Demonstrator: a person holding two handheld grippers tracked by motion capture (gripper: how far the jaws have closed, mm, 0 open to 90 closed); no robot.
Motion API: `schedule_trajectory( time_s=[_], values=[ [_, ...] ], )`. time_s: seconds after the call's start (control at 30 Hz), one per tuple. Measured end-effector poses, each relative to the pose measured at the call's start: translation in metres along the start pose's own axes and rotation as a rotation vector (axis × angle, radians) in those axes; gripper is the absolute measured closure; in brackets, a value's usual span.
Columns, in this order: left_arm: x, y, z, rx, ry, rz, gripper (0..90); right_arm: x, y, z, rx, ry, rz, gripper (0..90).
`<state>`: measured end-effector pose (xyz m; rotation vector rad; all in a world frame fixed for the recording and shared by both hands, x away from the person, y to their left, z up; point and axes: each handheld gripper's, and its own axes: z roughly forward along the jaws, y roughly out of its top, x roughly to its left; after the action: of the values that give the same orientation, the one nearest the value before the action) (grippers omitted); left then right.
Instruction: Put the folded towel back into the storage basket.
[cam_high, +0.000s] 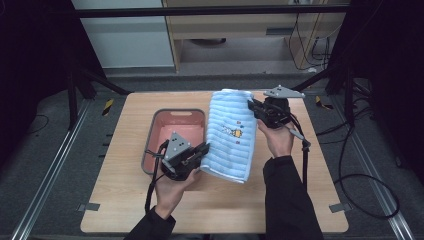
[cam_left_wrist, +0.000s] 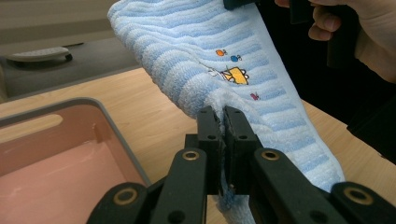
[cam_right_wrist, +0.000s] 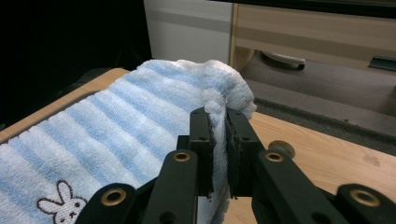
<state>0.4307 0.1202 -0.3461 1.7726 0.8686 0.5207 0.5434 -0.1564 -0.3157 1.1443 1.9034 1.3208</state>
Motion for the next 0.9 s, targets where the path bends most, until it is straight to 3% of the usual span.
schedule_trajectory(
  time_s=[0.33, 0.9],
  values=[
    [0.022, 0.001, -0.017, -0.013, 0.048, -0.001, 86.3, 0.023, 0.016, 0.023, -0.01, 0.033, -0.022, 82.8],
    [0.057, -0.004, -0.034, -0.028, 0.112, -0.043, 86.3, 0.049, 0.034, 0.058, -0.023, 0.073, -0.039, 82.7]
  ],
)
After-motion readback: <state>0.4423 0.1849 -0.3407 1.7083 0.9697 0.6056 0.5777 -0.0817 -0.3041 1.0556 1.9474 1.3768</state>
